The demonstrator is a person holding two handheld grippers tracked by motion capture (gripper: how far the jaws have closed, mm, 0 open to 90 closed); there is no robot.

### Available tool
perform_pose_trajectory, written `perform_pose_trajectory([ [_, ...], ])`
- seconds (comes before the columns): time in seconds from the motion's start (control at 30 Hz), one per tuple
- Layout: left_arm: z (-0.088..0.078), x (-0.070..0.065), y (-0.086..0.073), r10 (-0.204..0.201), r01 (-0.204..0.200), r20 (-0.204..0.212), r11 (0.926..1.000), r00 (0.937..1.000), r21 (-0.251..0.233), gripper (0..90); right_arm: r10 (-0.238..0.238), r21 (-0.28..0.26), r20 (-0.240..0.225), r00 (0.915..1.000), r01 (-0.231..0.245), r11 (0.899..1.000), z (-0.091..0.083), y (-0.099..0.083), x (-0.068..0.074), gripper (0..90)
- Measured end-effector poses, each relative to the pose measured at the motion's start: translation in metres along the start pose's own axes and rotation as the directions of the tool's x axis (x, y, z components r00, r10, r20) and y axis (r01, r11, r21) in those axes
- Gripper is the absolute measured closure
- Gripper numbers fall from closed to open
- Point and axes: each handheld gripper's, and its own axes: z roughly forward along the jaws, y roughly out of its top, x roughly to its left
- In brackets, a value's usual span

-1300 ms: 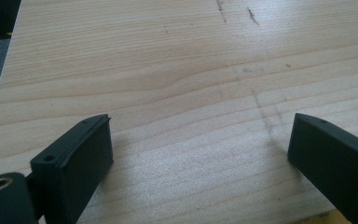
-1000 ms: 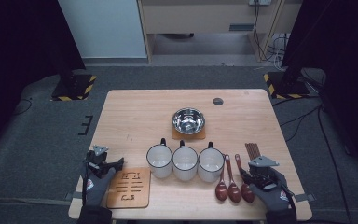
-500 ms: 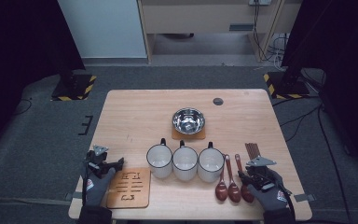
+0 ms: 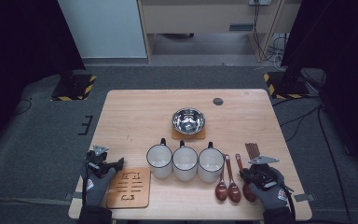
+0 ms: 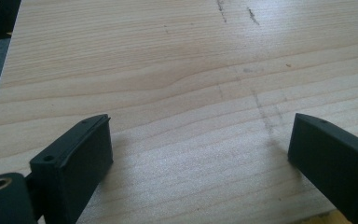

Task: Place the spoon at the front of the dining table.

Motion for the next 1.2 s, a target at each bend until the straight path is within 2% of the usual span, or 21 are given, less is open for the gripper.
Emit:
perform_pose_trajectory([
  [0.2, 0.0000, 0.0000, 0.0000, 0.000, 0.000, 0.000, 1.0000, 1.0000, 0.000, 5.1, -0.018, -0.009, 0.025, 0.9995, 0.018, 1.000, 0.0012, 0.0013, 0.0014, 79.9],
  [0.37, 0.0000, 0.0000, 0.0000, 0.000, 0.000, 0.000, 1.0000, 1.0000, 0.000, 5.1, -0.019, -0.006, 0.029, 0.9994, 0.019, 1.000, 0.0015, 0.0014, 0.0017, 80.7],
  [0.53, 0.0000, 0.0000, 0.0000, 0.000, 0.000, 0.000, 1.0000, 1.0000, 0.000, 5.1, -0.024, -0.020, 0.032, 0.9992, 0.025, 1.000, -0.0010, 0.0015, 0.0019, 74.8],
  [0.67, 0.0000, 0.0001, 0.0000, 0.000, 0.000, 0.000, 1.0000, 1.0000, 0.000, 5.1, -0.018, -0.031, 0.036, 0.9992, 0.019, 0.999, -0.0060, 0.0003, 0.0009, 74.4],
  [1.2, 0.0004, 0.0004, 0.0002, -0.004, 0.004, -0.003, 1.0000, 1.0000, 0.006, 3.1, -0.026, -0.002, 0.048, 0.9985, 0.026, 1.000, -0.0037, -0.0055, 0.0032, 79.4],
])
